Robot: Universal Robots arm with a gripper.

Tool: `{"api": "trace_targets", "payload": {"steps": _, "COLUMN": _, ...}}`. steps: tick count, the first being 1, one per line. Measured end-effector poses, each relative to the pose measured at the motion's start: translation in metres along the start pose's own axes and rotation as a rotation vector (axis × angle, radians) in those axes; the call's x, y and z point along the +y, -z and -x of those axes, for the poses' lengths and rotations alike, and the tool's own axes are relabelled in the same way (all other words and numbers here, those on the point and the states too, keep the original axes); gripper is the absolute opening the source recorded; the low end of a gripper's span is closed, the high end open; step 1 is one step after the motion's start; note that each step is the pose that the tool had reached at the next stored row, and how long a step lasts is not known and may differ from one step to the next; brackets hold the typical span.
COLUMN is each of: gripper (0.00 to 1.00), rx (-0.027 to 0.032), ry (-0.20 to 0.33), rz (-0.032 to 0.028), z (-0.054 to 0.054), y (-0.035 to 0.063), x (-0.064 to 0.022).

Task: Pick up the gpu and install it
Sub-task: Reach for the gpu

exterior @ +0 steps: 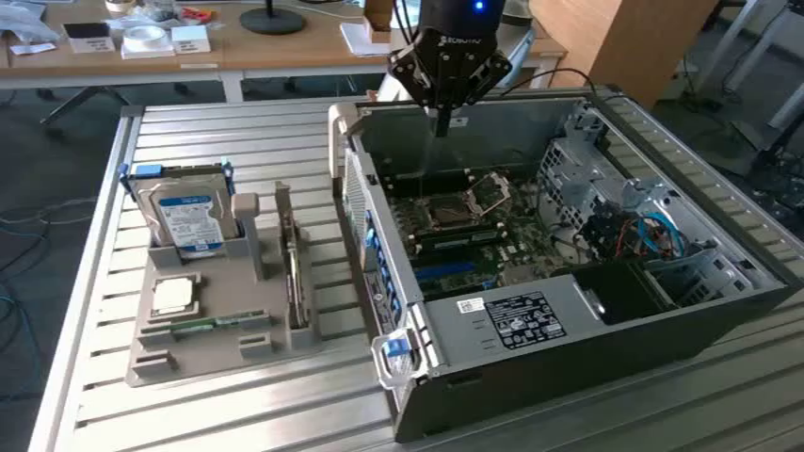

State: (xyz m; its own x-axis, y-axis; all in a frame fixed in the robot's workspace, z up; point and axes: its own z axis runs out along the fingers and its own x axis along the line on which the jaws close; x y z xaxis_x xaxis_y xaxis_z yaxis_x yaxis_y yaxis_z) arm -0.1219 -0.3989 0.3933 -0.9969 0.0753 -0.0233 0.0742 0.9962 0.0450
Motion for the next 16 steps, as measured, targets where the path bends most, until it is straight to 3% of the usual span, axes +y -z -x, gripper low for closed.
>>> {"api": "trace_targets", "payload": {"steps": 16, "gripper": 0.11, "rx": 0.0000, "ry": 0.000, "rz": 0.0001, "z": -0.0057, "y": 0.0001, "x": -0.0004}}
